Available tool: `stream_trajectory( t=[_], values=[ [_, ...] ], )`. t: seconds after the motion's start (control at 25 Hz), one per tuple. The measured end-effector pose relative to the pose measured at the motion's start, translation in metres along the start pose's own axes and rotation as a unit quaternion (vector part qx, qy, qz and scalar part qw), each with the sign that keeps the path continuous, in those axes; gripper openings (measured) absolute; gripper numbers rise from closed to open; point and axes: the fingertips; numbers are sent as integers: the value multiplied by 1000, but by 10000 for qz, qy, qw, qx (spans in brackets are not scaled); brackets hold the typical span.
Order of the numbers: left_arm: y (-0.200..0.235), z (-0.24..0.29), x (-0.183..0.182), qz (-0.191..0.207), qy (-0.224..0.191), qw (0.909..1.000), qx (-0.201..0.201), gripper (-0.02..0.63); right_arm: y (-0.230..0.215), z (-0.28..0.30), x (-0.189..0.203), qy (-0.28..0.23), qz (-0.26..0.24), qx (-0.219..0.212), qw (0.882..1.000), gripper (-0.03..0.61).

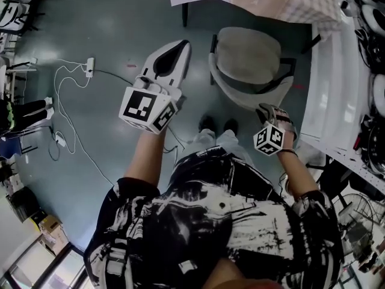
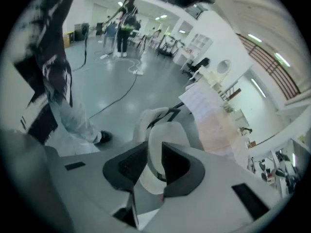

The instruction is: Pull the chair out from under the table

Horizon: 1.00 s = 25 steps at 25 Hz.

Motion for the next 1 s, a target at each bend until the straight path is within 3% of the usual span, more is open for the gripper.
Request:
stream_trajectory(
  t=[0.08, 0.16, 0.28, 0.36, 0.48, 0.56, 0.76, 1.0],
  values=[
    [-3, 5, -9, 56, -48, 9999, 139, 0, -42, -54, -21, -587, 750, 352, 9948, 86],
    [-6, 9, -19, 99, -119, 9995, 288, 0, -94, -112, -47, -1397, 1608, 693, 9746, 84],
    [-19, 15, -38, 172, -226, 9983, 516, 0, -169, -203, -85, -2865, 2584, 1071, 9163, 81],
    [-31, 19, -53, 246, -306, 9970, 669, 0, -206, -258, -105, -3626, 2825, 1266, 8790, 78],
    [-49, 26, -76, 366, -464, 9943, 883, 0, -242, -313, -125, -4421, 2897, 1462, 8362, 75],
    [-60, 31, -91, 415, -563, 9925, 1004, 0, -258, -335, -134, -4737, 2936, 1482, 8170, 75],
    [-84, 36, -136, 637, -870, 9868, 1205, 0, -279, -366, -148, -5089, 2970, 1603, 7919, 64],
    [-112, 34, -162, 791, -1073, 9816, 1364, 0, -283, -385, -148, -5066, 2948, 1800, 7899, 36]
  ],
)
Point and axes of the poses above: the fingertips, and each gripper's own axes: z forward along the fingers, y to its left, x out of its underside, and after that the axes turned 9 degrees about y, right-handed
